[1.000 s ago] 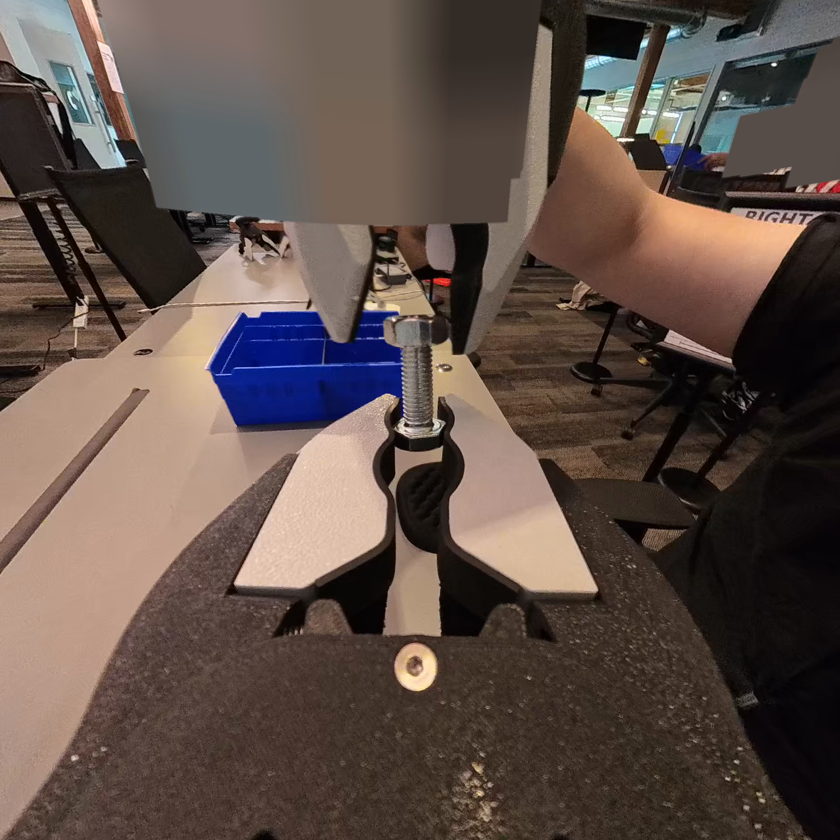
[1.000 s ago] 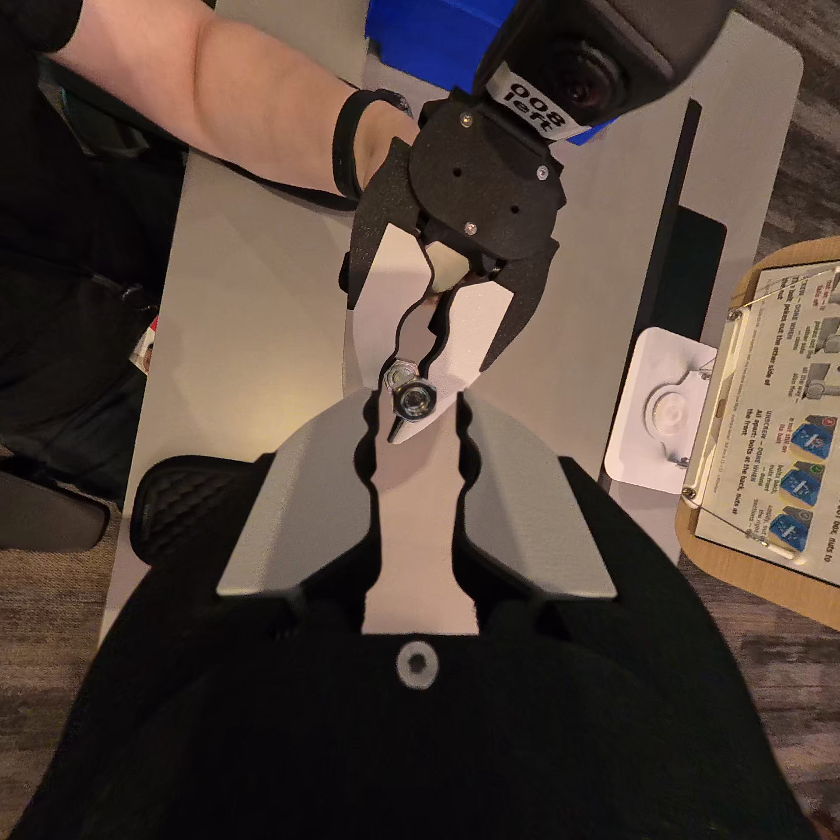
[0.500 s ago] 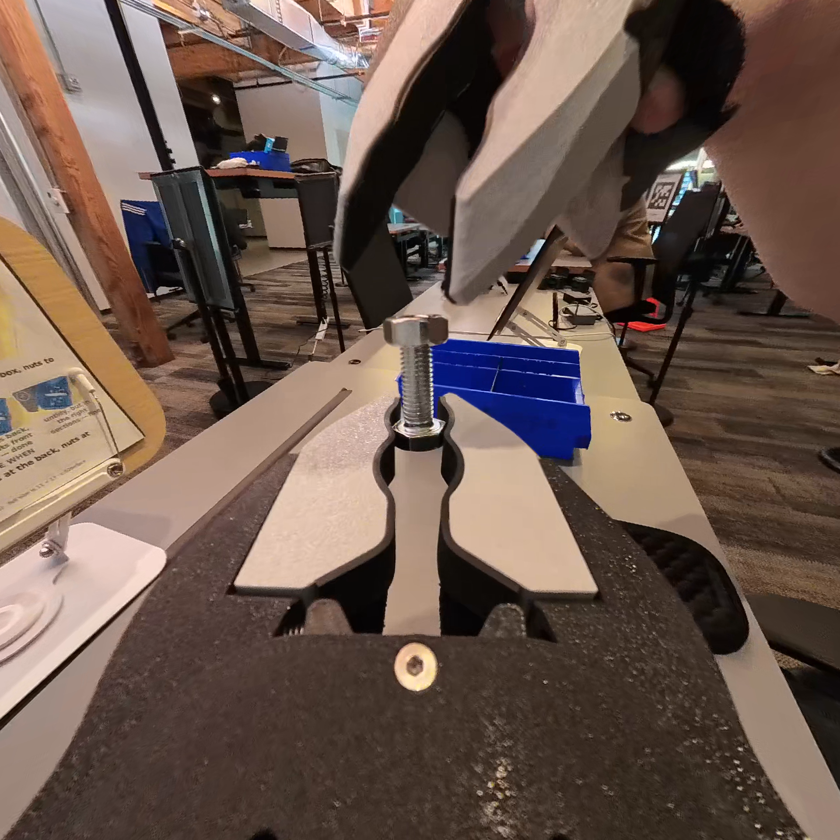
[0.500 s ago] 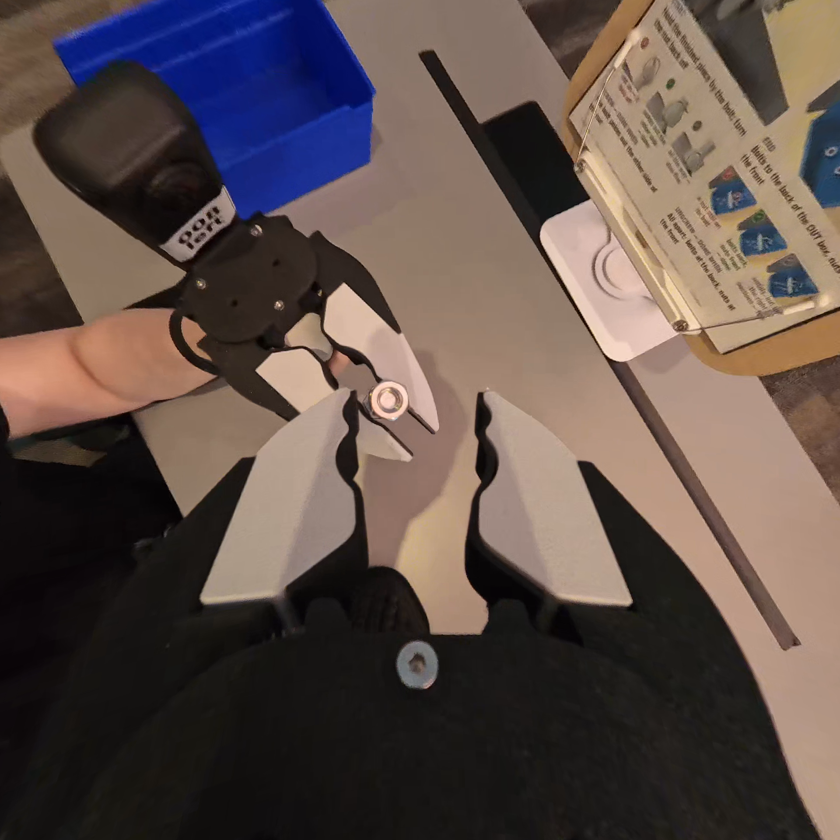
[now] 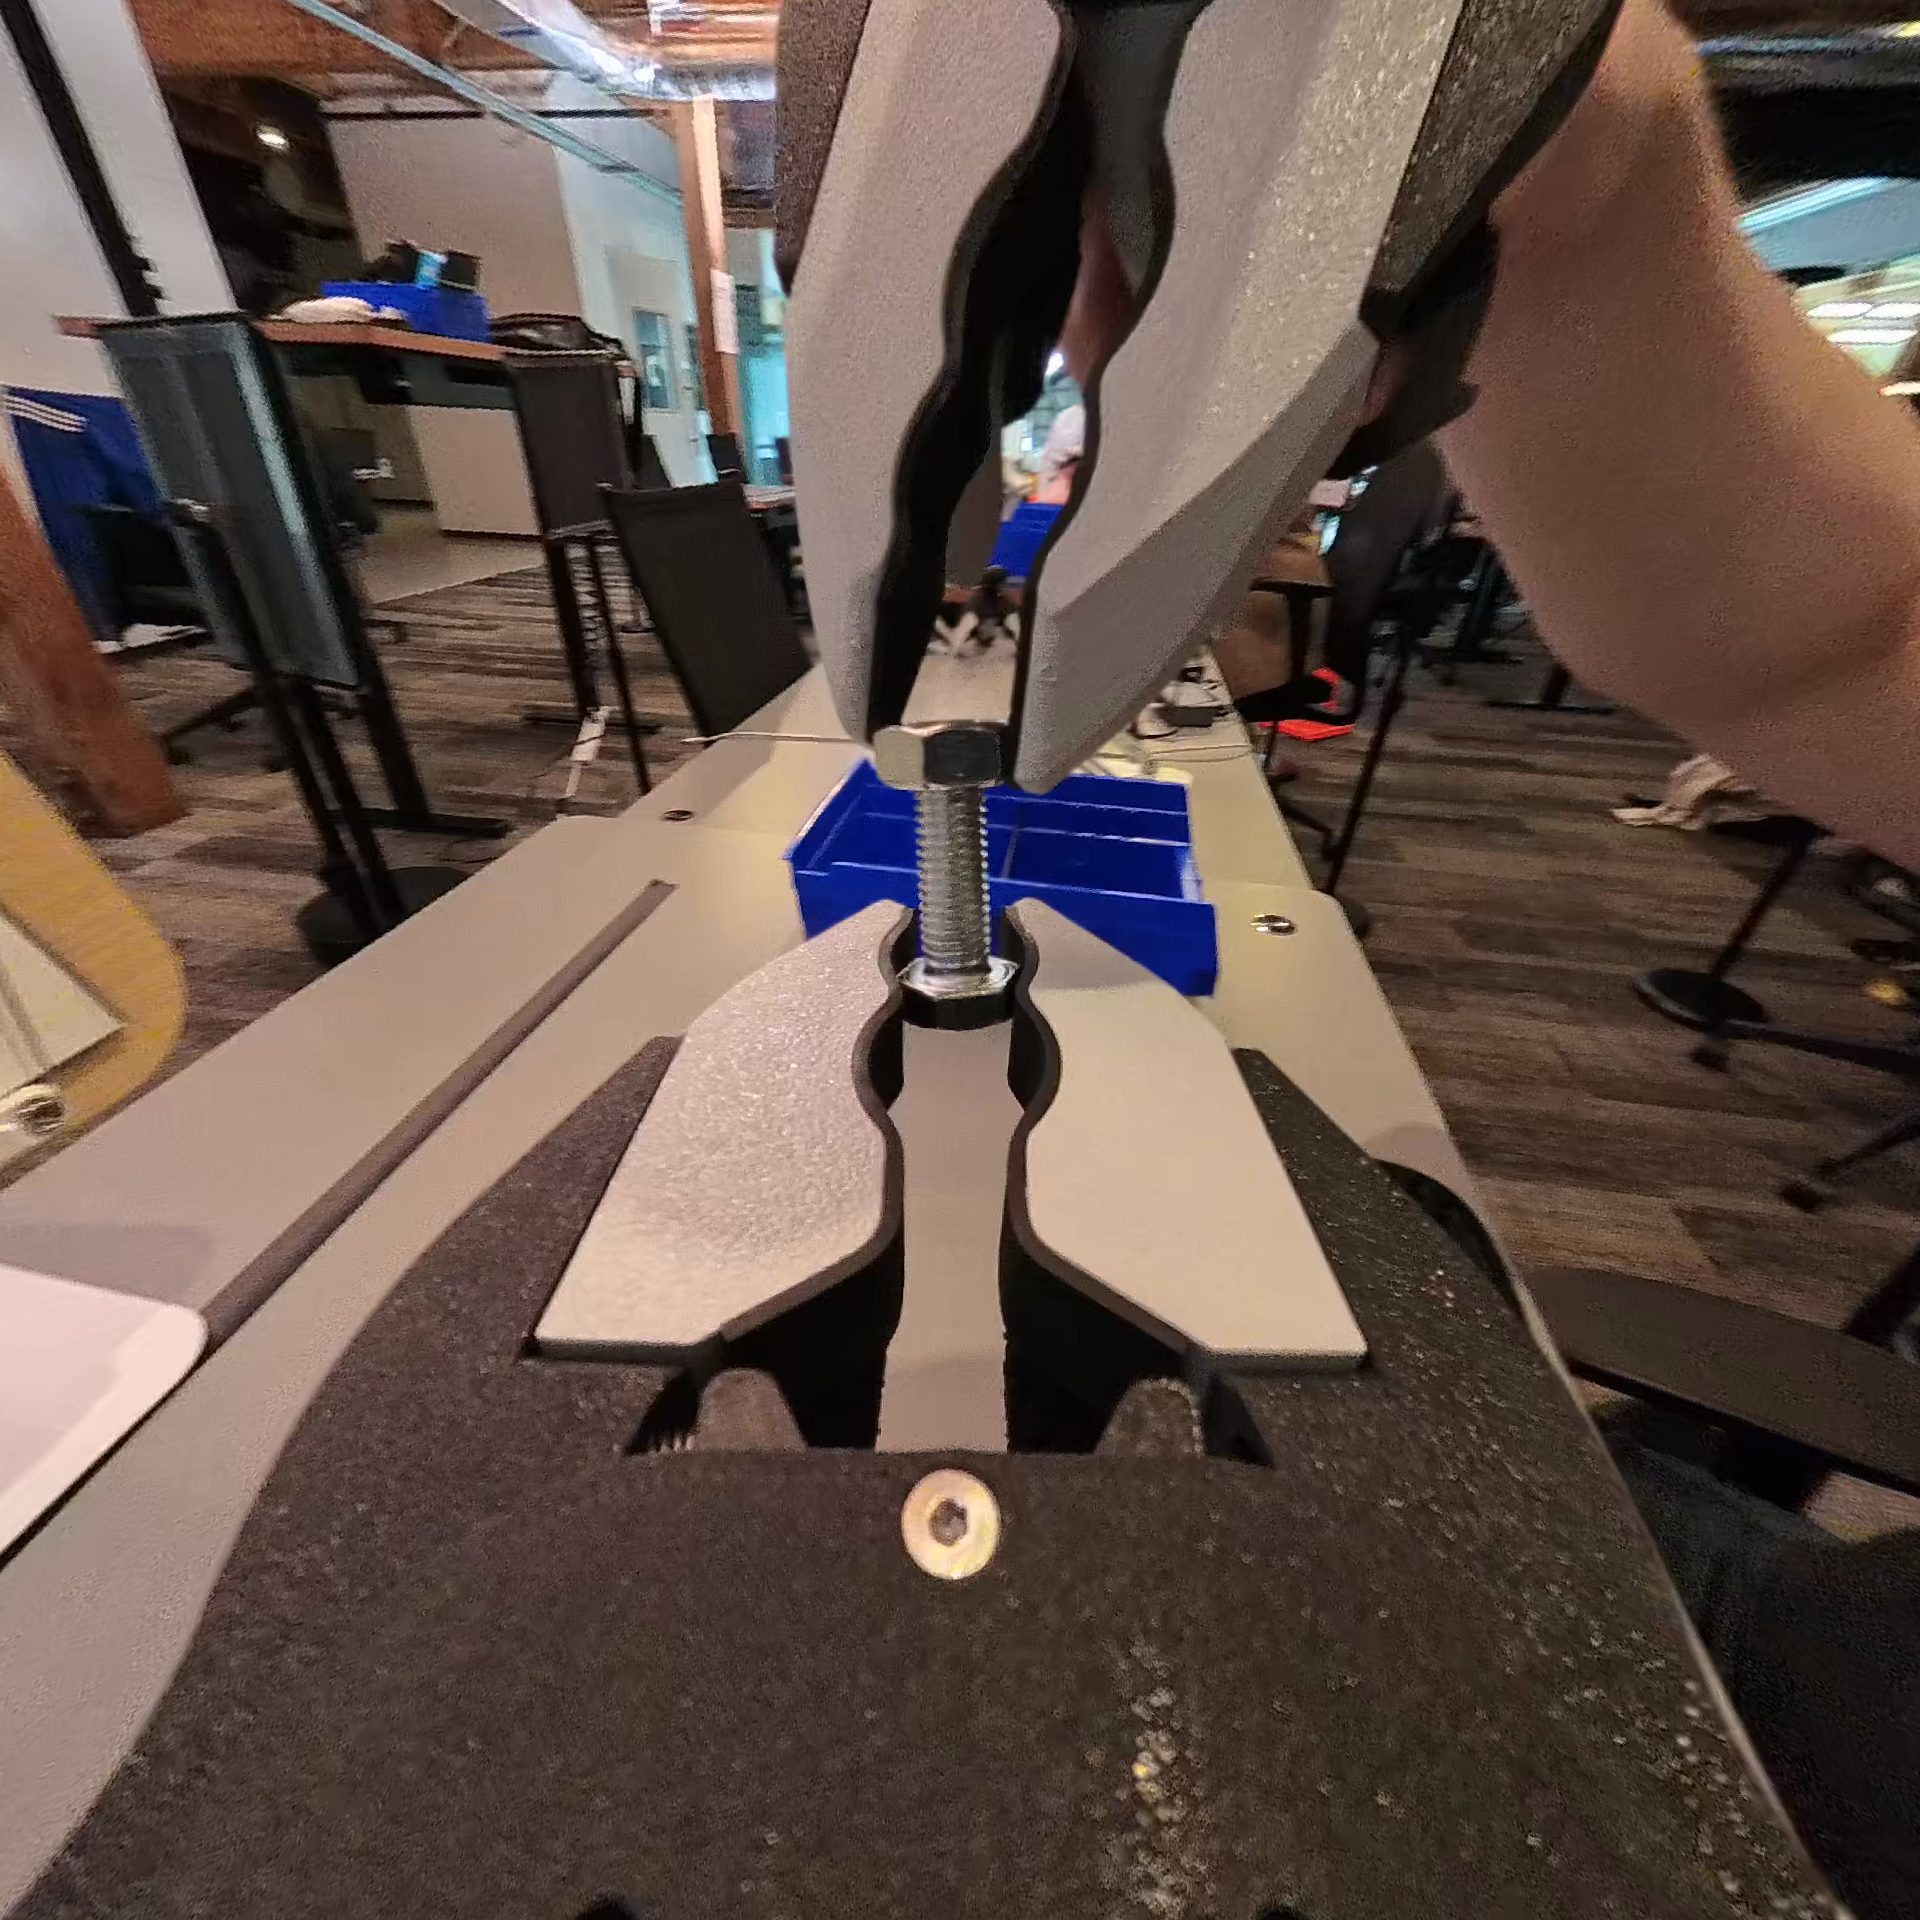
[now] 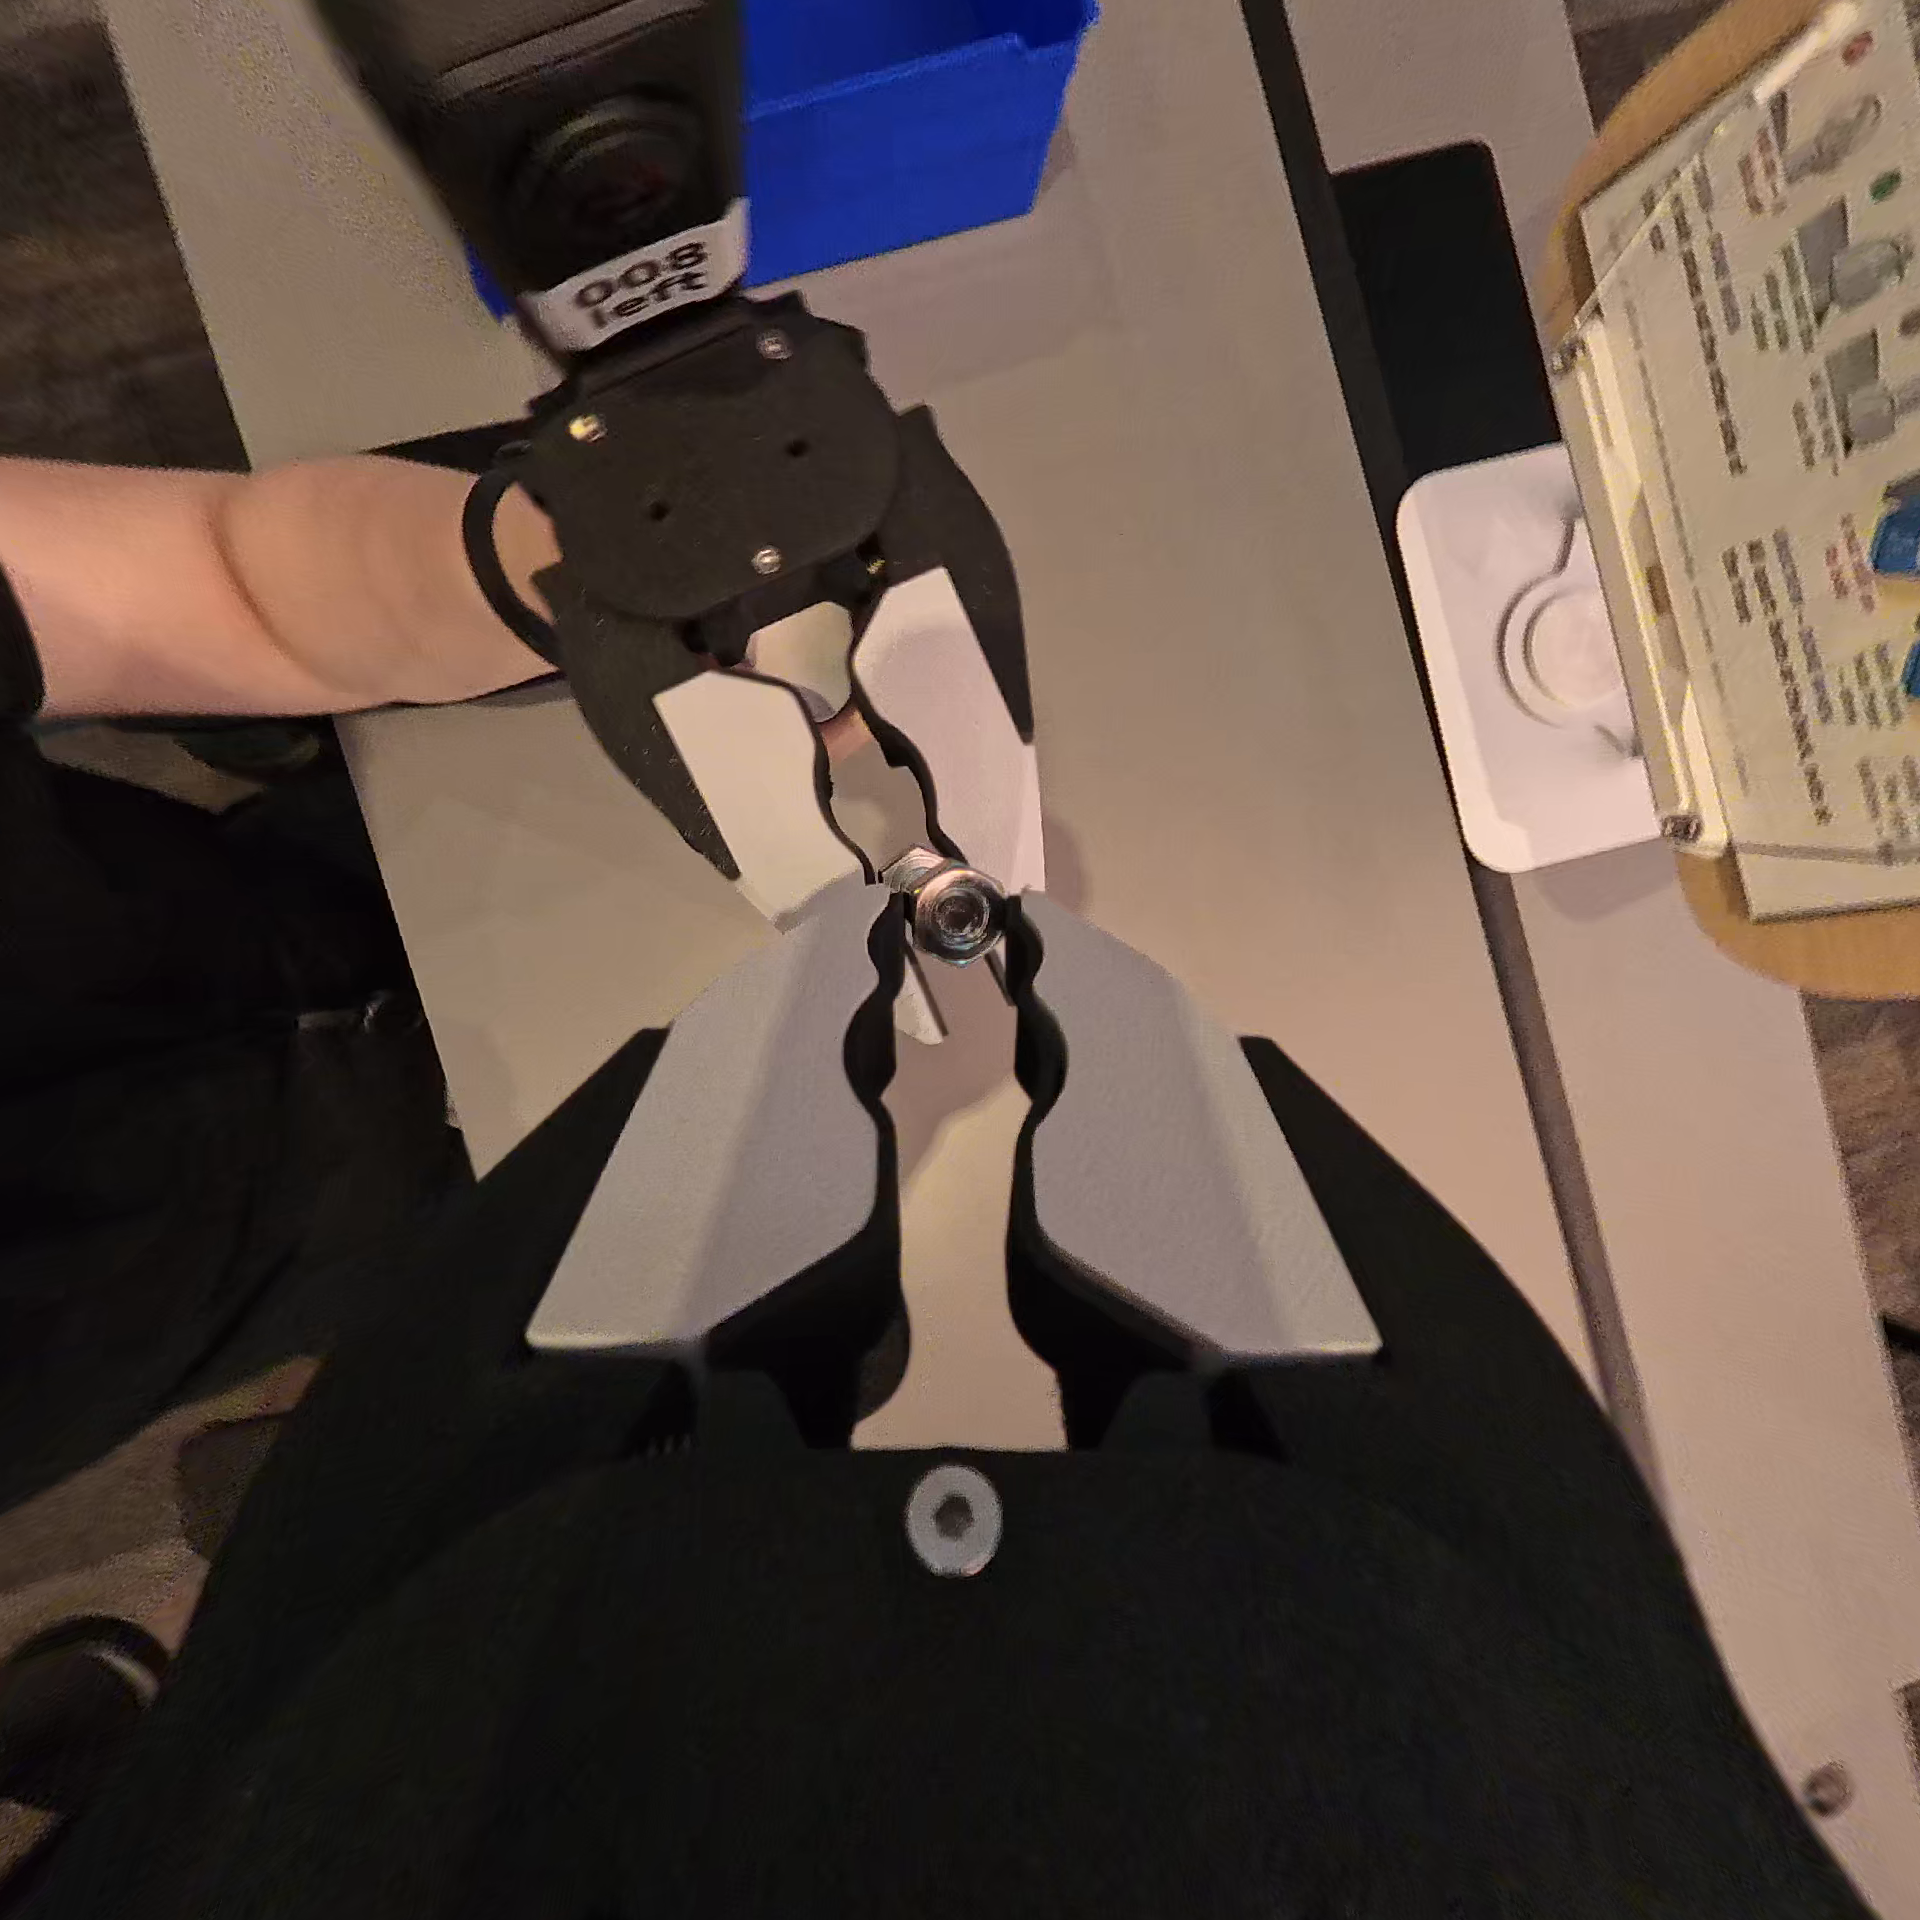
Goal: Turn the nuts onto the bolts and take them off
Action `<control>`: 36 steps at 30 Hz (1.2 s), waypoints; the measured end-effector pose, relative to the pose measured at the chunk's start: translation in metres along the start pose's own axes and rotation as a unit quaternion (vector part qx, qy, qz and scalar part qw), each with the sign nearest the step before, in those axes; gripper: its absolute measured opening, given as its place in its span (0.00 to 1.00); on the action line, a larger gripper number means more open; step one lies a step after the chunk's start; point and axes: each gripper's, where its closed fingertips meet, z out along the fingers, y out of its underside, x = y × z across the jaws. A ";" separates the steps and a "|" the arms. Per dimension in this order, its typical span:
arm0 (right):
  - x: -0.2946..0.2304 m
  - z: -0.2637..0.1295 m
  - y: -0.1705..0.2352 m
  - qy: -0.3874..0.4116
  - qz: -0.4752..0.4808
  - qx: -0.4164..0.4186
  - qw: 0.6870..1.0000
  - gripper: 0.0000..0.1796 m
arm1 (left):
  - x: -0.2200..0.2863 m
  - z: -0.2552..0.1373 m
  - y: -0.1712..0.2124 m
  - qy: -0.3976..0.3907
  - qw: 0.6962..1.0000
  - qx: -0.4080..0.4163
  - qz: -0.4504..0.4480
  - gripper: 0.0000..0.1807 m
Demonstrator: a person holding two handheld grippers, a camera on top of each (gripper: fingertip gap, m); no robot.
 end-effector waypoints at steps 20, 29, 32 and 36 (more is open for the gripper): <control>-0.078 -0.017 -0.001 -0.090 -0.329 0.055 0.939 0.10 | 0.104 -0.040 -0.012 0.422 0.899 0.027 -0.112 0.08; -0.107 -0.015 0.004 -0.101 -0.392 0.062 0.913 0.10 | 0.133 -0.060 -0.003 0.533 0.834 -0.021 -0.140 0.08; -0.112 -0.013 0.005 -0.090 -0.412 0.055 0.905 0.10 | 0.136 -0.064 -0.001 0.557 0.817 -0.023 -0.147 0.08; -0.116 -0.012 0.003 -0.074 -0.438 0.060 0.894 0.10 | 0.139 -0.070 -0.001 0.573 0.806 -0.027 -0.149 0.08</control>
